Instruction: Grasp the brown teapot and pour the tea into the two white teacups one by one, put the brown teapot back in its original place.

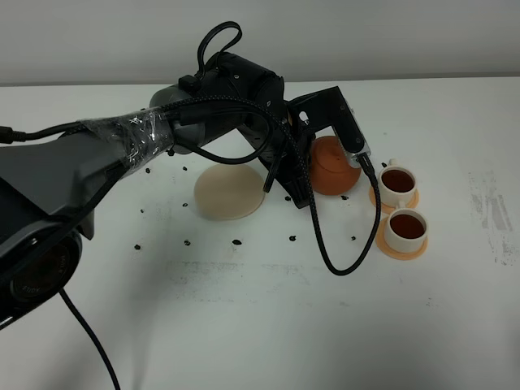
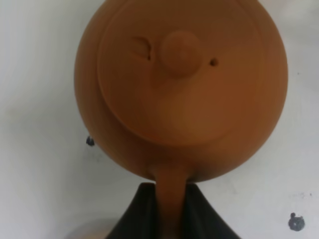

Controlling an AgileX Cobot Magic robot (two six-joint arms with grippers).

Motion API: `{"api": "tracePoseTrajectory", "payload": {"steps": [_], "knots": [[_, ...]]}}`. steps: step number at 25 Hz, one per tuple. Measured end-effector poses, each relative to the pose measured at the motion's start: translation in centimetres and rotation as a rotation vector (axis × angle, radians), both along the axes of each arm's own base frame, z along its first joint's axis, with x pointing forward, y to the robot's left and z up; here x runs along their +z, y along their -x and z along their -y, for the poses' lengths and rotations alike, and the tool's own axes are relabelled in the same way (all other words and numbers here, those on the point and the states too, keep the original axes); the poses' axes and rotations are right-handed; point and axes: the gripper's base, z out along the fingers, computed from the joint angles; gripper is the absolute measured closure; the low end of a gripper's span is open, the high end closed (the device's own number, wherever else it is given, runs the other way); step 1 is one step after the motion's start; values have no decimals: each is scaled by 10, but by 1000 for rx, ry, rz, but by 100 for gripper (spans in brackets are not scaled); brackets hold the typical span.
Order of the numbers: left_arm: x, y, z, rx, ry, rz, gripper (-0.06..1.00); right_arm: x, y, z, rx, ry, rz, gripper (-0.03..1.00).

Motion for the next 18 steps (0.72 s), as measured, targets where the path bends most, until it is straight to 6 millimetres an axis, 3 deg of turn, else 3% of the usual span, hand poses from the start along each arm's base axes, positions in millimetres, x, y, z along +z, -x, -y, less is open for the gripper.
{"api": "tracePoseTrajectory", "payload": {"steps": [4,10,18], "knots": [[-4,-2,-3,28,3,-20,86,0,0,0,0,0,0,50],[-30,-5,-6,52,-27,-83,86,0,0,0,0,0,0,50],[-21,-8,-10,67,-40,-50,86,0,0,0,0,0,0,50]]}}
